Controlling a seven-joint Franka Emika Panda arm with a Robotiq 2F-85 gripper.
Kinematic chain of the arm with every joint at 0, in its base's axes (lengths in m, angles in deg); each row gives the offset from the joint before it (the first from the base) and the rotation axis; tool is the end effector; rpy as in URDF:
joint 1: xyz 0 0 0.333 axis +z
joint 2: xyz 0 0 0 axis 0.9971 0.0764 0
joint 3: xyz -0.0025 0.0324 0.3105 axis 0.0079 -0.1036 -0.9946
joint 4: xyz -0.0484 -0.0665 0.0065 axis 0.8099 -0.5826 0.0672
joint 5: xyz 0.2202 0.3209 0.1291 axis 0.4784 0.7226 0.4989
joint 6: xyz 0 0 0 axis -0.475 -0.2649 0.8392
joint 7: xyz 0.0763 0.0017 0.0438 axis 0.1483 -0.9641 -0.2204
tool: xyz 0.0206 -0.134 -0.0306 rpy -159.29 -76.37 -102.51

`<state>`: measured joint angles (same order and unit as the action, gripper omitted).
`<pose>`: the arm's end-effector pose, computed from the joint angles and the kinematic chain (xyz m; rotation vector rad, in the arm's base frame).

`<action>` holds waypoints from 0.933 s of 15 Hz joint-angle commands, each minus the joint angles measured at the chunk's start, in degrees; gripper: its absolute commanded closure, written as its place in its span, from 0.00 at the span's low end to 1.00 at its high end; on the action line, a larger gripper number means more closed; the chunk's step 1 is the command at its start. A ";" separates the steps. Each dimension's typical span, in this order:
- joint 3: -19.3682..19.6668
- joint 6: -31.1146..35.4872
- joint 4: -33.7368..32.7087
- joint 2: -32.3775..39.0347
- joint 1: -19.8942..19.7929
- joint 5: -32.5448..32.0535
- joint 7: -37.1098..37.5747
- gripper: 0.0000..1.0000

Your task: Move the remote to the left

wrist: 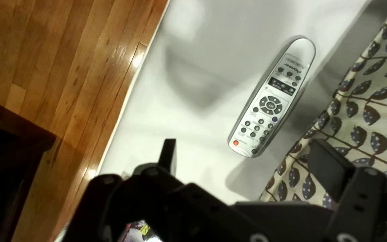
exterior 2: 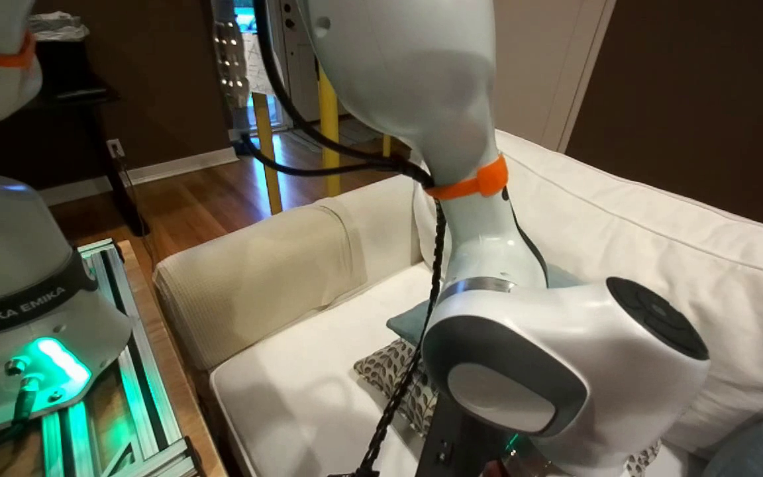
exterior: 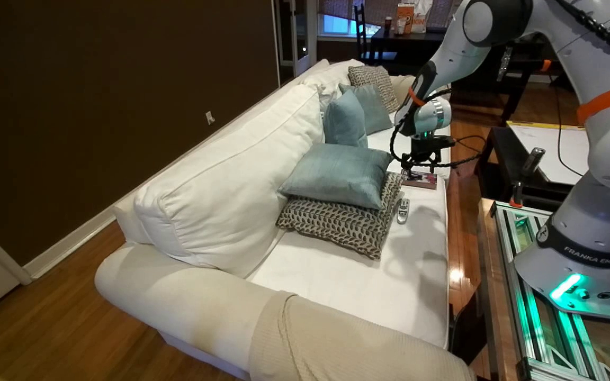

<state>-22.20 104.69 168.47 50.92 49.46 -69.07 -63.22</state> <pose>0.3235 -0.4803 0.0234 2.6457 -1.5528 -0.2792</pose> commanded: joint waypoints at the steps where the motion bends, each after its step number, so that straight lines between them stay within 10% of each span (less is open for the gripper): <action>1: -0.57 -0.03 5.29 -7.19 -0.49 -2.08 -5.24 0.00; 14: -0.10 -3.61 9.83 -19.70 1.75 -9.12 -14.83 0.00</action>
<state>-22.45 103.28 176.18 34.41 50.64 -76.57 -76.29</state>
